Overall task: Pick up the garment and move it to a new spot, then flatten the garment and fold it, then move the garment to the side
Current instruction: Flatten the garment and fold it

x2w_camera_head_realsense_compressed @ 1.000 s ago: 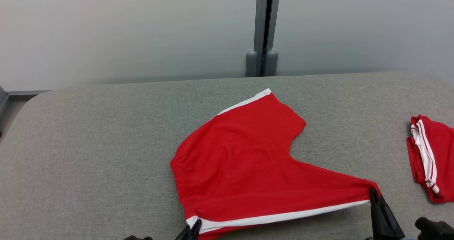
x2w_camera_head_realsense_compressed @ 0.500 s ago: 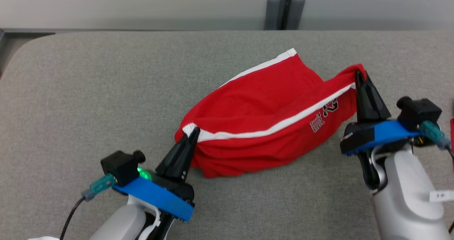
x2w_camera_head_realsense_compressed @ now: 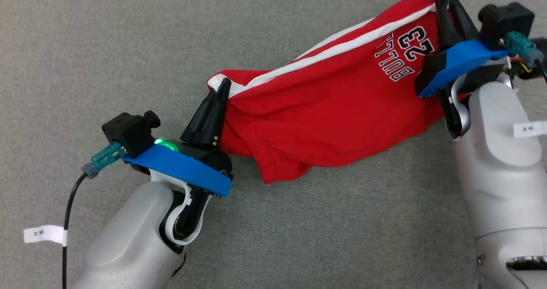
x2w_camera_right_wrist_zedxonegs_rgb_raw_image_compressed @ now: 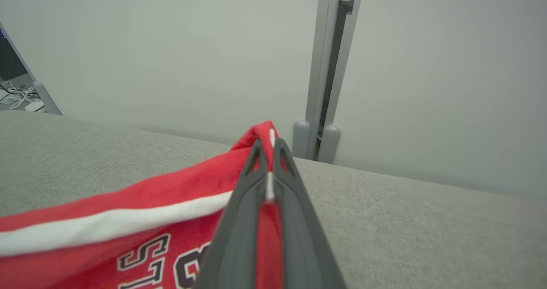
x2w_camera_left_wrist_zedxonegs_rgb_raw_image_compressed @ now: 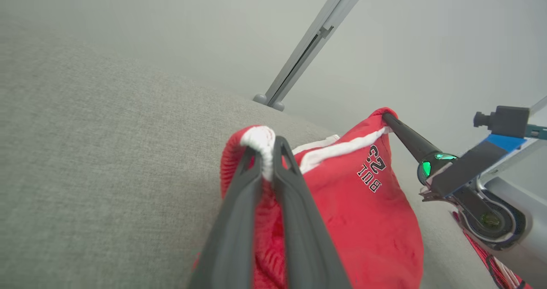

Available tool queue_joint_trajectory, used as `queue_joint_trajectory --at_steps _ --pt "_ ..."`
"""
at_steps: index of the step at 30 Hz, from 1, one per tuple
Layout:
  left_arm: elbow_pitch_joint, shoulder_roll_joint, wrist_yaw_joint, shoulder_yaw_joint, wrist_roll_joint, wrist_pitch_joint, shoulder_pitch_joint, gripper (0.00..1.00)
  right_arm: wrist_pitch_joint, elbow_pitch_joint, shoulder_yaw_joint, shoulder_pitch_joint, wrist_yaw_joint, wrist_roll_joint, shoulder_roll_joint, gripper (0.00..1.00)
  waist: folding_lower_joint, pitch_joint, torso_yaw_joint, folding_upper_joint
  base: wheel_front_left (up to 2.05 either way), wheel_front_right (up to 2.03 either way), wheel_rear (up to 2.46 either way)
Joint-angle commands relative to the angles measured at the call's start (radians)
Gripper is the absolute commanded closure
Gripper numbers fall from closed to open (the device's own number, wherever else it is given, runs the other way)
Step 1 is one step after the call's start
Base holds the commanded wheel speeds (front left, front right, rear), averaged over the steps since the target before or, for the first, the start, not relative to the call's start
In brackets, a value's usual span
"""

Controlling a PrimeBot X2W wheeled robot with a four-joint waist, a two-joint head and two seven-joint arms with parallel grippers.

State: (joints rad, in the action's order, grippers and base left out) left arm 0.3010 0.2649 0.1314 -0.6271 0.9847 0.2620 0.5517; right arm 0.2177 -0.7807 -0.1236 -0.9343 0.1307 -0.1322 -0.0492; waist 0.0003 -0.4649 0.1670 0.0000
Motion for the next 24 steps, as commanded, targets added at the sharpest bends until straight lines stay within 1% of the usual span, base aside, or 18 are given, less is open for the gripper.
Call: queue_joint_trajectory --at_steps 1,2,3,4,5,10,18,22,24 --pt "0.004 -0.004 -0.002 -0.004 0.007 0.004 0.023 1.0 0.004 -0.01 -0.006 -0.019 0.0 -0.016 -0.003 1.0 -0.0003 -0.028 0.025 0.0 0.0 0.0 0.0" --pt "0.008 -0.003 -0.002 -0.01 0.007 0.004 0.032 1.0 0.001 -0.027 -0.013 -0.032 0.0 -0.031 -0.004 1.0 -0.0003 -0.035 0.026 0.0 0.0 0.0 0.0" --pt "0.015 -0.003 -0.002 -0.014 0.01 0.004 0.038 0.96 -0.003 -0.043 -0.022 -0.042 0.0 -0.048 -0.004 0.57 -0.0003 -0.041 0.027 0.0 0.0 0.0 0.0" --pt "0.025 -0.006 -0.002 -0.014 0.02 0.004 0.038 0.21 0.0 -0.058 -0.027 -0.051 0.0 -0.054 -0.004 0.0 -0.0003 -0.044 0.028 0.0 0.0 0.0 0.0" --pt "0.034 -0.006 -0.002 -0.011 0.019 0.004 0.038 0.0 0.008 -0.064 -0.034 -0.06 0.0 -0.06 -0.003 0.0 -0.0003 -0.045 0.029 0.0 0.0 0.0 0.0" --pt "0.061 -0.007 -0.002 0.025 -0.022 0.004 0.001 0.0 0.035 -0.085 -0.061 -0.047 0.0 -0.097 -0.004 0.0 -0.0003 -0.037 0.025 0.0 0.0 0.0 0.0" --pt "0.051 -0.022 -0.002 0.132 -0.112 0.004 -0.119 0.0 0.046 -0.091 -0.119 0.041 0.0 -0.164 -0.004 0.0 -0.0003 0.016 0.01 0.0 0.0 0.0 0.0" --pt "0.038 -0.039 -0.002 0.184 -0.16 0.003 -0.178 0.0 0.009 -0.129 -0.165 0.095 0.0 -0.185 -0.003 0.0 -0.0003 0.045 0.005 0.0 0.0 0.0 0.0" --pt "0.033 -0.041 -0.002 0.195 -0.178 0.003 -0.202 0.0 -0.011 -0.166 -0.171 0.118 0.0 -0.166 -0.002 0.0 -0.0003 0.058 0.004 0.0 0.0 0.0 0.0"
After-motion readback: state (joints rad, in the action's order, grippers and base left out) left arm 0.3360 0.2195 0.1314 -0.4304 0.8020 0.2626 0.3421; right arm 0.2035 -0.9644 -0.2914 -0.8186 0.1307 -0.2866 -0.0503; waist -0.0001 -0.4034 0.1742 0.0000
